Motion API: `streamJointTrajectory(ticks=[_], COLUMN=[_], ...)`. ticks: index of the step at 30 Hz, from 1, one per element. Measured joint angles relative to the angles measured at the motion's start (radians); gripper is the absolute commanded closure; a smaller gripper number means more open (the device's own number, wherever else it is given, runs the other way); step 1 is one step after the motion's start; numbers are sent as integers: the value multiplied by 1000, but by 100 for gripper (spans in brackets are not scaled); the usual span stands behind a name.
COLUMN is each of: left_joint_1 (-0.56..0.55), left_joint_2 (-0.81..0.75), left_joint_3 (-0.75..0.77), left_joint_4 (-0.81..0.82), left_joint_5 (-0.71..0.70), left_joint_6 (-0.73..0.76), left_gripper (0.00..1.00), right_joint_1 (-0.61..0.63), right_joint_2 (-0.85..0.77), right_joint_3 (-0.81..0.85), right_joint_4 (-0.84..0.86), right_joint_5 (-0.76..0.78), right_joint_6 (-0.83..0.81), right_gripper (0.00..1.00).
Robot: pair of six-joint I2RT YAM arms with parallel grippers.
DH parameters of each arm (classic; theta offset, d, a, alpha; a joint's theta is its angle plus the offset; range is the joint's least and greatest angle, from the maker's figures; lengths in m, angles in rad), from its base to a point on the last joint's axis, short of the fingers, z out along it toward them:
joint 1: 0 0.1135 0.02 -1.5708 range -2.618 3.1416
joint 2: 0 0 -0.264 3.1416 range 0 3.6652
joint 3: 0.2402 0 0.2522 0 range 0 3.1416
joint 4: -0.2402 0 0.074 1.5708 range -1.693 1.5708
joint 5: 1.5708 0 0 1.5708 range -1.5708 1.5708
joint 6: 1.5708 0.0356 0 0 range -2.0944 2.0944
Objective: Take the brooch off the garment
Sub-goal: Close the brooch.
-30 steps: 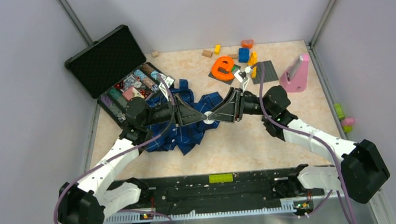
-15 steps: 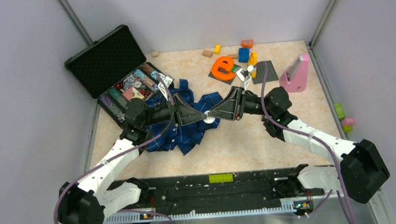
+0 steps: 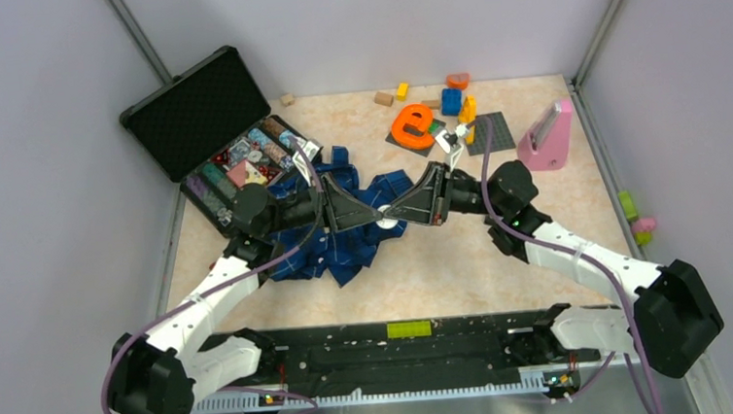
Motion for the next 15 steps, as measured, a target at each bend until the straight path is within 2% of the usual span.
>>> streamJointTrajectory(ticks=[5,12,13,15], left_joint_1=[1,1,1,0], left_joint_2=[0,27,30,32], left_joint_3=[-25,-74,-78,-84], left_joint_4=[47,227,245,269], left_joint_5=[-16,-55,-60,-70], left_joint_6=[-53,-193,-206,-226], left_gripper=[100,100,98,87], right_joint_1=[11,33,35,39], right_joint_2=[-23,-59,-61,-64], right_joint_3=[1,1,1,1], right_joint_4=[-48,-85,-85,-86], right_joint_5=[31,108,114,129], right_joint_6=[-49,-95,-101,-108], right_gripper=[95,100,100,100])
